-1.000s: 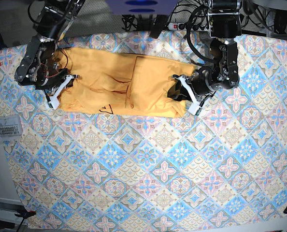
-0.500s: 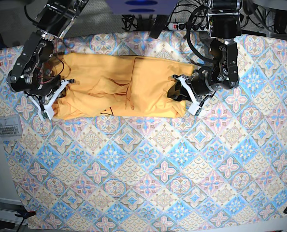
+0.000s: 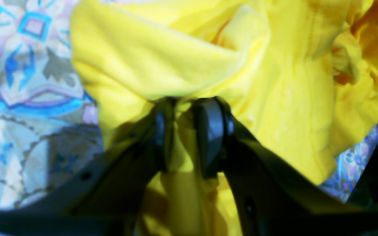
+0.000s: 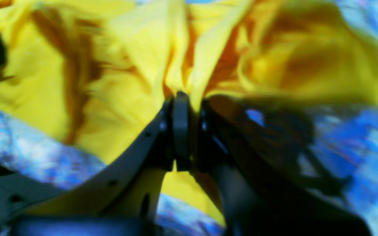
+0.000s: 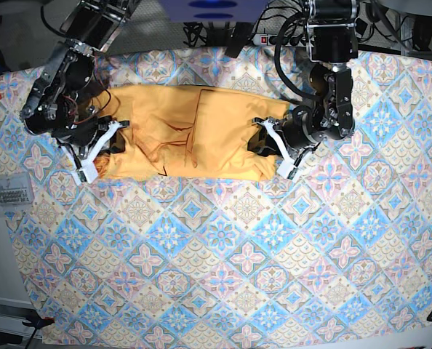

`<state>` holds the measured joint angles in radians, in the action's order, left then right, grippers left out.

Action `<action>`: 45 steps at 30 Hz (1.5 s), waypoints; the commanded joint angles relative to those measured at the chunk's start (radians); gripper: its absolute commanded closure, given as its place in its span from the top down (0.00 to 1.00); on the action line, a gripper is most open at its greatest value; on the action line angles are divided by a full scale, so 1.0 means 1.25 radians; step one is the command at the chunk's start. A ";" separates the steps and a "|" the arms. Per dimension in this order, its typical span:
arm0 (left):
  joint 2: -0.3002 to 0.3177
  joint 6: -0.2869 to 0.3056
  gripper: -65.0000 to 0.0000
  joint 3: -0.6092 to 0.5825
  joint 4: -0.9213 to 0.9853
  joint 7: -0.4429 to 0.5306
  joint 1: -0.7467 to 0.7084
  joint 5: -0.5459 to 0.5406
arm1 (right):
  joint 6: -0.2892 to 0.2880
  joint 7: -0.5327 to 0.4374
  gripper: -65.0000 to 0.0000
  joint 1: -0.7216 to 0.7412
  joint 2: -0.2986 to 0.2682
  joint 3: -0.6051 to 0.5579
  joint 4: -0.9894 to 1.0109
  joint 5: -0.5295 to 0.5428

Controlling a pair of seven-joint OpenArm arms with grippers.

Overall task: Fold the T-shirt properly
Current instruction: 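Lift the strip's end with the right gripper and fold it toward the left gripper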

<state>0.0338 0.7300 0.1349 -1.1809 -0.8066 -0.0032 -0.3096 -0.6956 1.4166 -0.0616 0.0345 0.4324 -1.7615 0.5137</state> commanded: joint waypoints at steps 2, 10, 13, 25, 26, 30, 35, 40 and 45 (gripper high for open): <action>-0.004 -0.025 0.21 -0.007 0.009 -0.044 -0.003 0.053 | -0.002 -0.016 0.00 0.011 -0.004 -0.016 -0.017 0.039; -0.028 -0.025 0.21 -0.008 0.011 -0.040 0.000 0.054 | -0.002 -0.016 0.00 0.001 0.025 -0.083 -0.018 0.063; -0.034 -0.025 0.21 -0.008 0.011 -0.039 0.001 0.054 | -0.002 -0.016 0.00 0.000 0.047 -0.107 -0.035 0.063; -0.064 -0.025 0.21 -0.009 0.011 -0.011 0.001 0.054 | -0.002 -0.016 0.00 0.002 0.095 -0.164 -0.047 0.062; -0.072 -0.025 0.21 -0.009 0.011 -0.011 0.001 0.054 | -0.002 -0.016 0.00 0.007 0.095 -0.170 -0.047 0.062; -0.089 -0.025 0.21 -0.009 0.011 -0.011 0.002 0.054 | -0.002 -0.016 0.00 0.034 0.092 -0.230 -0.047 0.061; -0.104 -0.025 0.21 -0.009 0.012 -0.012 0.009 0.056 | -0.002 -0.016 0.00 0.050 0.092 -0.268 -0.047 0.061; -0.114 -0.025 0.21 -0.007 -0.022 -0.017 0.003 0.046 | -0.002 -0.016 0.00 0.062 0.087 -0.296 -0.046 0.061; -0.099 -0.025 0.21 -0.005 -0.172 -0.023 -0.056 0.046 | -0.002 -0.016 0.00 0.062 0.075 -0.305 -0.046 0.061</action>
<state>-0.0929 0.6918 0.1280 -1.3746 -0.8486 -0.0921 -0.2413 -0.6956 1.4200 -0.0006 0.1219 0.0578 -1.8008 0.5549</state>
